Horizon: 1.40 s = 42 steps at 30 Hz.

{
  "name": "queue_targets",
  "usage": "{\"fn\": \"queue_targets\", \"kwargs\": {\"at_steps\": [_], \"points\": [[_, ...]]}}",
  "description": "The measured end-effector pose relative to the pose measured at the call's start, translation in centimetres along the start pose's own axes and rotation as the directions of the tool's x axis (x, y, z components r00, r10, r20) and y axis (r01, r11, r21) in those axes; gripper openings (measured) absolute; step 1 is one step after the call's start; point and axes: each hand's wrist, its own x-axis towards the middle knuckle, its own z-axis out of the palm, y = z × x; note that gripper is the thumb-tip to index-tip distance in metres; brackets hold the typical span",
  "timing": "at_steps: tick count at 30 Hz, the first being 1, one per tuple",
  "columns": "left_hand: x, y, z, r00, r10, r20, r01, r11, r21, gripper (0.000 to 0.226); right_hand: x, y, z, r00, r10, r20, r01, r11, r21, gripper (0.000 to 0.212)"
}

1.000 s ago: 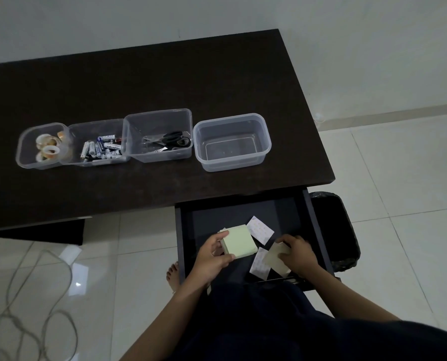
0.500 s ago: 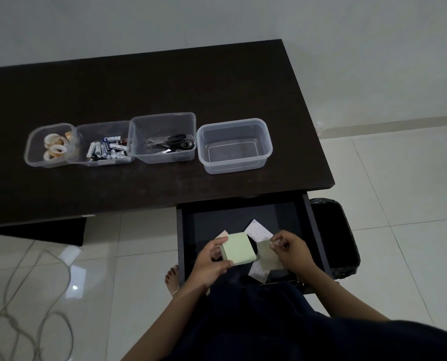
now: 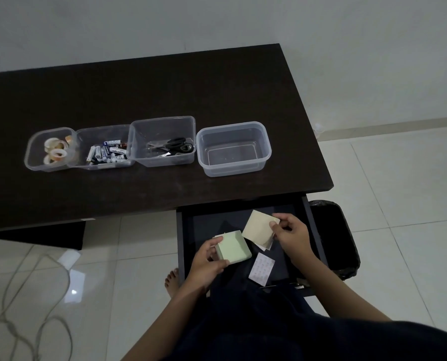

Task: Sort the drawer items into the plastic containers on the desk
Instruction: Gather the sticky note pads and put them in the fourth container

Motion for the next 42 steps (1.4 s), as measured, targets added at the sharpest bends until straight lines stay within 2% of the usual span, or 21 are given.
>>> {"fn": "queue_targets", "kwargs": {"at_steps": [10,14,17,28,33,42], "points": [[0.2,0.5,0.5,0.998,0.056,0.028,-0.053,0.993,-0.102,0.066,-1.7,0.5,2.8,0.964,0.248,0.093,-0.255,0.964,0.081,0.012],[0.4,0.6,0.5,0.997,0.072,0.016,-0.069,0.987,-0.145,0.068,-2.2,1.2,3.2,0.963,0.23,0.141,-0.218,0.971,-0.094,0.015],[0.3,0.7,0.3,0.996,0.086,0.022,-0.082,0.986,-0.146,0.071,-2.3,1.4,3.2,0.969,0.213,0.126,-0.2,0.974,-0.11,0.011],[-0.8,1.1,-0.1,0.99,0.118,0.074,-0.114,0.991,-0.064,0.074,-2.7,0.6,3.5,0.951,0.262,0.164,-0.26,0.965,-0.036,0.017],[-0.9,1.1,0.3,0.985,0.153,0.074,-0.149,0.987,-0.057,0.069,-2.8,0.2,4.0,0.917,0.362,0.166,-0.375,0.925,0.057,0.018],[-0.4,1.6,0.8,0.988,0.128,0.09,-0.131,0.991,0.034,0.063,-2.9,-0.3,4.3,0.899,0.429,0.087,-0.437,0.874,0.211,0.022]]}}
